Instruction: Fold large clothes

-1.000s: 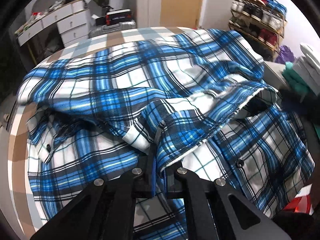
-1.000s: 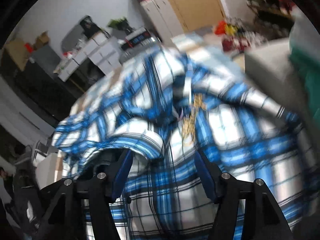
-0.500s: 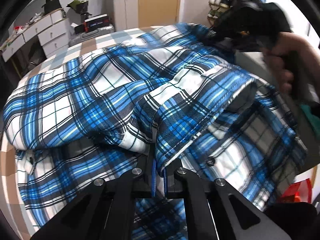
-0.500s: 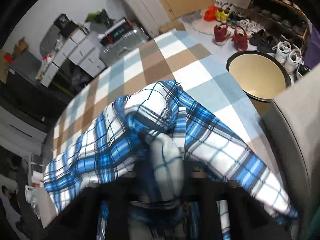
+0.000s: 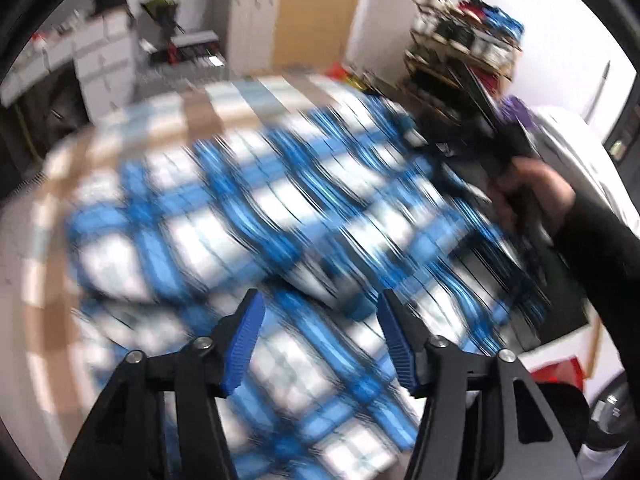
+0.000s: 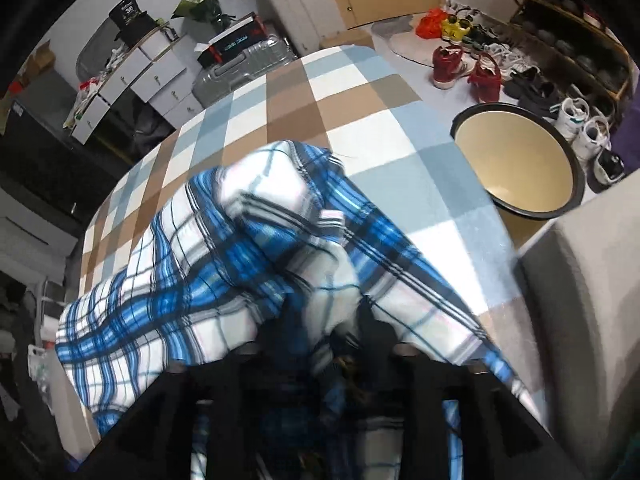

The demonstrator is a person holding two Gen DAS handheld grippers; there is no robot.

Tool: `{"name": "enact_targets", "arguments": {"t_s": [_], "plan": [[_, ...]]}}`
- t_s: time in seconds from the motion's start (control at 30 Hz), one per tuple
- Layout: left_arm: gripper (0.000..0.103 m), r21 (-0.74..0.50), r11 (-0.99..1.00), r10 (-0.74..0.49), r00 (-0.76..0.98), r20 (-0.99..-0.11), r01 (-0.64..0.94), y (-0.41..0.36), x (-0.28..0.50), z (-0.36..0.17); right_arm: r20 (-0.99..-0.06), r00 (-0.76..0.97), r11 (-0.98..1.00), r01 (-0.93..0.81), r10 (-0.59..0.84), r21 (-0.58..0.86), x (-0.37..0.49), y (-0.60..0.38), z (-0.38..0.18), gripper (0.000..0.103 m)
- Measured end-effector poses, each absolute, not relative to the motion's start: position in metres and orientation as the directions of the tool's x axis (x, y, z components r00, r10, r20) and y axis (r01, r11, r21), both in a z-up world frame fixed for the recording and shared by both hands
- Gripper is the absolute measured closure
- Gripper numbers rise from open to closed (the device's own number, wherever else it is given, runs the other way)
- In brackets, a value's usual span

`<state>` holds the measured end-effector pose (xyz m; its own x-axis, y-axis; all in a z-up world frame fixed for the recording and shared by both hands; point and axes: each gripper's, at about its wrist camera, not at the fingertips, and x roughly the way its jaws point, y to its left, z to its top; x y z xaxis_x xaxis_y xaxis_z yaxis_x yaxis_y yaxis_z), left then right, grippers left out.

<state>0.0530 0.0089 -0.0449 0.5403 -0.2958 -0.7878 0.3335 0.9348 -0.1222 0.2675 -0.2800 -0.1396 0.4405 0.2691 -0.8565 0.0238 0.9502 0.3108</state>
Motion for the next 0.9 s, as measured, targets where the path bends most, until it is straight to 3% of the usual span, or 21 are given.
{"name": "enact_targets", "arguments": {"t_s": [0.07,0.17,0.3,0.37,0.53,0.7,0.77,0.9], "plan": [[0.036,-0.087,0.957,-0.239,0.583,-0.777,0.276,0.029,0.075,-0.026,-0.854,0.48,0.973,0.002,0.202,0.232,0.263,-0.283,-0.122,0.045],[0.035,-0.033,0.979,-0.154,0.62,-0.769,0.202,0.052,0.119,-0.014,-0.799,0.57,0.977,-0.028,0.19,0.212,0.259,-0.281,-0.087,0.045],[0.035,-0.067,0.978,-0.16,0.503,-0.849,0.199,0.055,0.176,-0.045,-0.741,0.625,0.969,-0.148,0.246,0.197,0.271,-0.247,-0.049,0.043],[0.036,-0.026,0.978,-0.117,0.434,-0.893,0.209,0.048,0.188,-0.074,-0.779,0.565,0.958,-0.236,0.272,0.164,0.287,-0.217,-0.052,0.042],[0.036,-0.03,0.98,-0.102,0.362,-0.927,0.199,0.057,0.182,-0.127,-0.886,0.453,0.955,-0.292,0.094,-0.048,0.323,-0.172,-0.106,0.043],[0.035,-0.02,0.978,-0.102,0.391,-0.915,0.207,0.061,0.164,-0.134,-0.929,0.351,0.96,-0.28,0.121,0.019,0.332,-0.189,-0.154,0.043],[0.035,0.012,0.974,-0.075,0.37,-0.926,0.226,0.061,0.156,-0.129,-0.929,0.35,0.953,-0.302,0.12,0.01,0.329,-0.189,-0.152,0.042],[0.034,-0.042,0.985,-0.111,0.427,-0.898,0.169,0.091,0.16,-0.076,-0.901,0.386,0.944,-0.325,0.195,0.065,0.322,-0.204,-0.117,0.041]]}}
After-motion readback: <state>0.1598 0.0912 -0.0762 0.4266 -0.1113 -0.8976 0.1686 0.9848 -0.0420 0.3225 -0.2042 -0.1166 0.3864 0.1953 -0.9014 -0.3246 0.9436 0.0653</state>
